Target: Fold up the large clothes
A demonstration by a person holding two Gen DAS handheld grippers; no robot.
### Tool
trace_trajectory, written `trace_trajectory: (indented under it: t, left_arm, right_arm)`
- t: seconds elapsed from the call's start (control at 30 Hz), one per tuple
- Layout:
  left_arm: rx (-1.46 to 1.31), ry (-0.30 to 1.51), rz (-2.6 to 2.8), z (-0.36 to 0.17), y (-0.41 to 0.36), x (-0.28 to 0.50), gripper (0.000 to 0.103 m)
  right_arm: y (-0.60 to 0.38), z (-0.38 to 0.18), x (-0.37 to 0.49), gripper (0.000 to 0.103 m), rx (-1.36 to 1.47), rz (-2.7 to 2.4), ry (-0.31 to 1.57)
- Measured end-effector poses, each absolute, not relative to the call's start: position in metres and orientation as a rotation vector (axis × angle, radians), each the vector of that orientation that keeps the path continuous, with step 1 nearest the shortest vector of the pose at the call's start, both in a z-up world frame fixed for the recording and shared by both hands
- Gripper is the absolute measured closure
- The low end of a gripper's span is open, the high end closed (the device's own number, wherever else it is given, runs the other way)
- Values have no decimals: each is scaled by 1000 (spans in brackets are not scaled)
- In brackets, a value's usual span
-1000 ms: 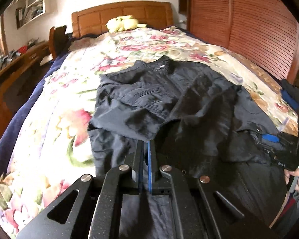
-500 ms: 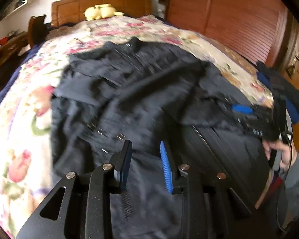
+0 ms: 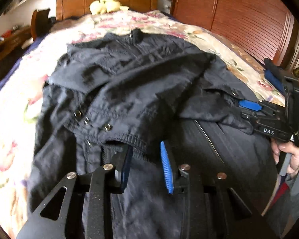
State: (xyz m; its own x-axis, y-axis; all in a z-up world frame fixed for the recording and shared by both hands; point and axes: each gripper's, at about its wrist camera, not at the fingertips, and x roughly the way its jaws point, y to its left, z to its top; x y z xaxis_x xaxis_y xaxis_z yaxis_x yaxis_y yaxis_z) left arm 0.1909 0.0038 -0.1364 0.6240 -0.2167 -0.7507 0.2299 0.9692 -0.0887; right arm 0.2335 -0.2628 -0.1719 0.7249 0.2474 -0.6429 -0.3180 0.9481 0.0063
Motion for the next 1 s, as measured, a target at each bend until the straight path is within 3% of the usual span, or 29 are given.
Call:
trace_trajectory:
  t: [0.1, 0.43, 0.63, 1.0]
  left_arm:
    - [28, 826, -267, -129, 7, 187, 100]
    - [-28, 820, -252, -104, 34, 176, 100]
    - [16, 831, -186, -109, 57, 139, 75]
    - [21, 919, -40, -135, 117, 84, 70]
  right_arm:
    - [-262, -172, 234, 51, -107, 312, 692]
    - [-263, -172, 234, 51, -108, 312, 693]
    - [-263, -172, 234, 51, -107, 314, 693]
    - [-263, -172, 233, 51, -108, 314, 693]
